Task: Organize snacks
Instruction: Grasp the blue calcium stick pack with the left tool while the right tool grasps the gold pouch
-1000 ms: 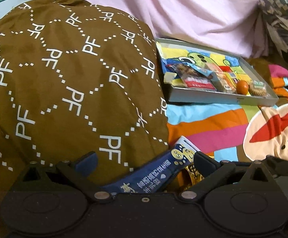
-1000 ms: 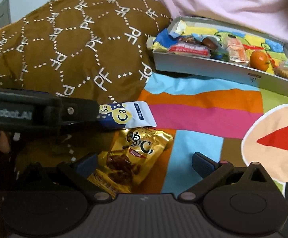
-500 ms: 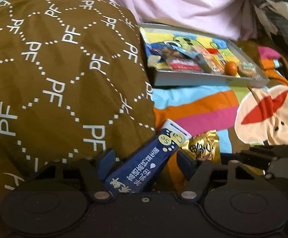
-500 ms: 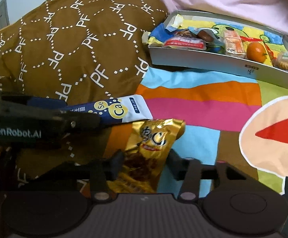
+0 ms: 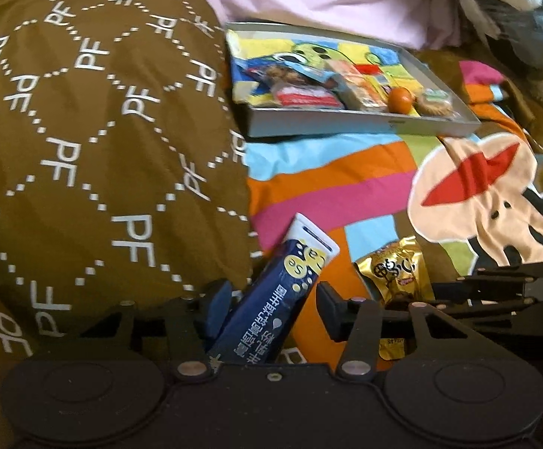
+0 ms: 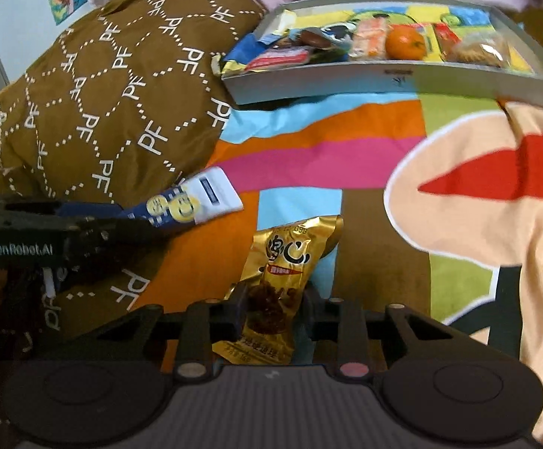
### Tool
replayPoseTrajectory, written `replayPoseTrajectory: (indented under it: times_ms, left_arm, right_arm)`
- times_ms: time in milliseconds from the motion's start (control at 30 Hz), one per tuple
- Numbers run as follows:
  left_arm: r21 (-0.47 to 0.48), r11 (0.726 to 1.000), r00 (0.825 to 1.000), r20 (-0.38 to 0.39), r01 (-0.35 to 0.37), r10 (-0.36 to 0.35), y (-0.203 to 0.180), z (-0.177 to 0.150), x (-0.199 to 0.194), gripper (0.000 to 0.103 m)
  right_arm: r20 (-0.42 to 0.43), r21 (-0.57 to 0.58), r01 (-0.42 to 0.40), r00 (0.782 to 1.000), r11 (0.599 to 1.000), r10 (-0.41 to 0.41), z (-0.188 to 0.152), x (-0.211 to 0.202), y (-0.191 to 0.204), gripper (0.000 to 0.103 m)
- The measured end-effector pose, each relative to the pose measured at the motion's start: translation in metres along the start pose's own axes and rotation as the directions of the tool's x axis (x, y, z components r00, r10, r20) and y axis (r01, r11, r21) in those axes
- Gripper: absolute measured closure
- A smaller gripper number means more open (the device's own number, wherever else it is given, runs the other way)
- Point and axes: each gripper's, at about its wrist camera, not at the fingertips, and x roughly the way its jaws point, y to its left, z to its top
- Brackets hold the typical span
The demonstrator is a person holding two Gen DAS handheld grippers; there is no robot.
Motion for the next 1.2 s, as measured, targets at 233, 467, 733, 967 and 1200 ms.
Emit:
replayPoseTrajectory:
  times_ms: [233,467,733,967,1200]
  left_arm:
    - [0.100,0.994,0.999,0.008,-0.049,0.049,-0.011,-0.002,0.009,0.047]
    - [0.216,0.971,0.994,0.010,-0.105,0.106,-0.022,-0.008,0.011,0.050]
    - [0.190,0.975,0.993,0.013,-0.116,0.115,-0.021,-0.008,0.008,0.058]
    - [0.150,0.982,0.994,0.006,-0.113,0.114,-0.023,-0.009,0.004,0.070]
    - [0.161,0.978,0.990,-0.019,-0.133,0.138,-0.040,-0.014,0.002,0.077]
  right_arm:
    - [0.008,0.048,-0.048,0.999,0.998,0.047,0.002,0.007,-0.002,0.051]
    - [0.027,0.049,-0.023,0.999,0.999,0.022,0.009,0.022,0.002,0.046]
    - [0.049,-0.053,0.035,0.998,0.998,-0.033,0.003,0.024,0.017,0.065]
    - [0.068,-0.094,0.018,0.998,0.995,-0.012,-0.004,0.015,0.021,0.080]
    - [0.110,-0.161,0.046,0.993,0.986,-0.028,-0.010,0.000,0.026,0.086]
